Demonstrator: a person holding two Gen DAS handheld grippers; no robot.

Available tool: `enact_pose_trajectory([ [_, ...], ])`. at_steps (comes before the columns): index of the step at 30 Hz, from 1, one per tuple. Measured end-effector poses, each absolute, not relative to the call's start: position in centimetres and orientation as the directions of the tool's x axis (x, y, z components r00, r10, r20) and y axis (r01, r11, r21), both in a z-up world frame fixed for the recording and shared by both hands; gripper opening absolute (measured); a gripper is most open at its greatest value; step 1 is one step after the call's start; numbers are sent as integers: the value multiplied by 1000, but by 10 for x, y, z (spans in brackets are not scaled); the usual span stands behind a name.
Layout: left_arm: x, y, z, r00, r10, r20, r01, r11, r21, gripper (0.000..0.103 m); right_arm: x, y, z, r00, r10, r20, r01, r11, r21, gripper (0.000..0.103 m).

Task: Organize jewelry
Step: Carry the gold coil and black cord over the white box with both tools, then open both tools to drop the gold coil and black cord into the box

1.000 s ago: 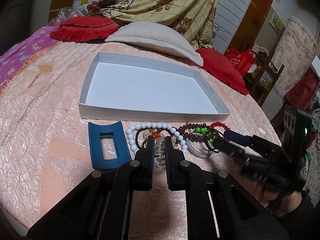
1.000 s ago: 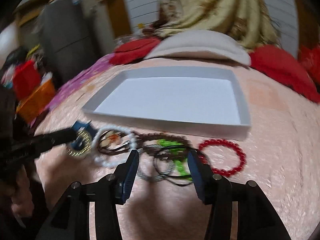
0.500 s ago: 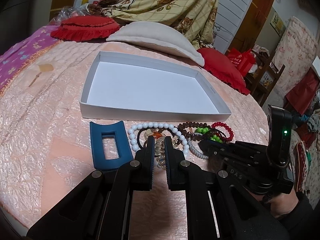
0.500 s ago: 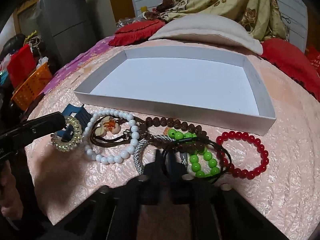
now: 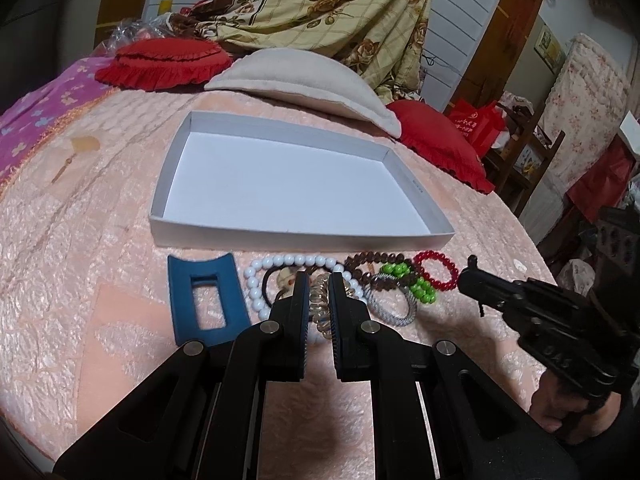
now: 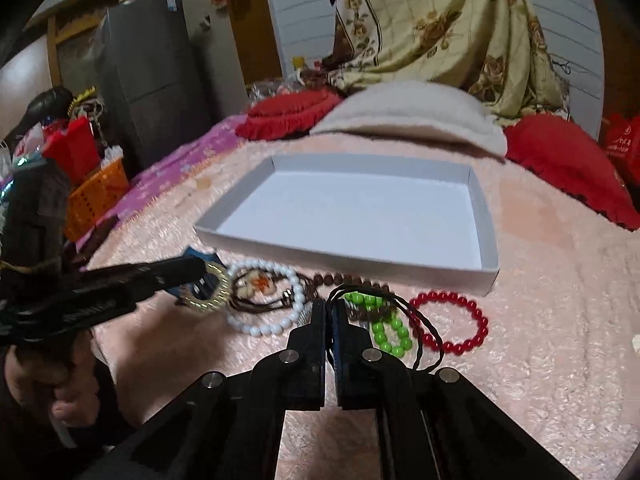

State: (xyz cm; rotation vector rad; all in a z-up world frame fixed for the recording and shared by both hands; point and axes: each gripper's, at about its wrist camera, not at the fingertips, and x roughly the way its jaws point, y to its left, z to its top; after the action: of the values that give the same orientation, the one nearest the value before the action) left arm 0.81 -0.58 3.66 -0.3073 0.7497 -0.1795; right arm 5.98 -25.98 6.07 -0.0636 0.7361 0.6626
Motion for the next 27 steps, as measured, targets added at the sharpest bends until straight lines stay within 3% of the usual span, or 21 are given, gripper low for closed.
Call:
enact_pose_trajectory([
  [11,71,9,69,751,-232,-618,60,956,-286,8,122,-256,84,594,508,-624,-506,839,201,3],
  [20,117,35,30,710,-192,-677,-48,947,-318,8,171,-246,58,595,479,-645,-456,862,220,3],
  [27,126,38,17,672,-131,-729,-101,959,-265,8,194,-255,27,554,462,-693,-412,875,253,3],
])
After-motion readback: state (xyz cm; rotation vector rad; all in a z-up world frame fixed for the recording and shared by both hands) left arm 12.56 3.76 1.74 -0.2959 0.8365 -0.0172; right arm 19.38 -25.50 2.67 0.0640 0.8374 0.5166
